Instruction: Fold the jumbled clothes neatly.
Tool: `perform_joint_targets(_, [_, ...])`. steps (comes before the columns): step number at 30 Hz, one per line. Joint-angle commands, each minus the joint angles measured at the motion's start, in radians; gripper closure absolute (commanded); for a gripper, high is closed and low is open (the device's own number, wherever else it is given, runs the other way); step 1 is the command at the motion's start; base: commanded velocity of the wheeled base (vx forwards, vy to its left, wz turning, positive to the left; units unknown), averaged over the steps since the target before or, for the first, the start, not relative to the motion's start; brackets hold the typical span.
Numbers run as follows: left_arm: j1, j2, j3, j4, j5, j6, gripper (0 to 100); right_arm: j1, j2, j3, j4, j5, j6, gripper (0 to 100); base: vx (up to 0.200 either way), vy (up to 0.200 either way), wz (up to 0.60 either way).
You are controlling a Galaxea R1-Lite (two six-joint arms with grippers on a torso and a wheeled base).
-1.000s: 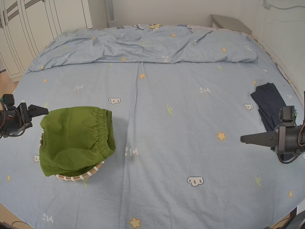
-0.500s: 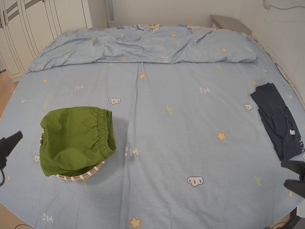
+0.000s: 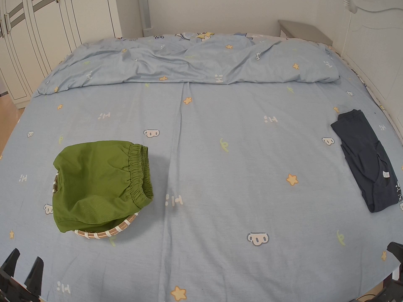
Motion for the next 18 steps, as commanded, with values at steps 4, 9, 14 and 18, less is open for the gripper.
perform_joint_targets(4, [-0.008,-0.134,0.134,-0.091,0.010,0.070,0,-0.109,-0.176,0.173,0.009,-0.093,-0.113,0,0.000,0.000,0.00])
perform_joint_targets(9, [-0.007,-0.134,0.132,-0.090,0.002,0.106,0,-0.106,-0.174,0.199,0.002,-0.443,-0.174,0,0.000,0.000,0.00])
perform_joint_targets(14, [-0.011,-0.136,0.149,-0.084,-0.043,0.289,0,-0.107,-0.174,0.207,-0.005,-0.529,-0.217,0,0.000,0.000,0.00])
perform_joint_targets(18, [-0.011,-0.134,0.148,-0.082,-0.047,0.290,0,-0.106,-0.174,0.230,-0.059,-0.584,-0.242,0,0.000,0.000,0.00])
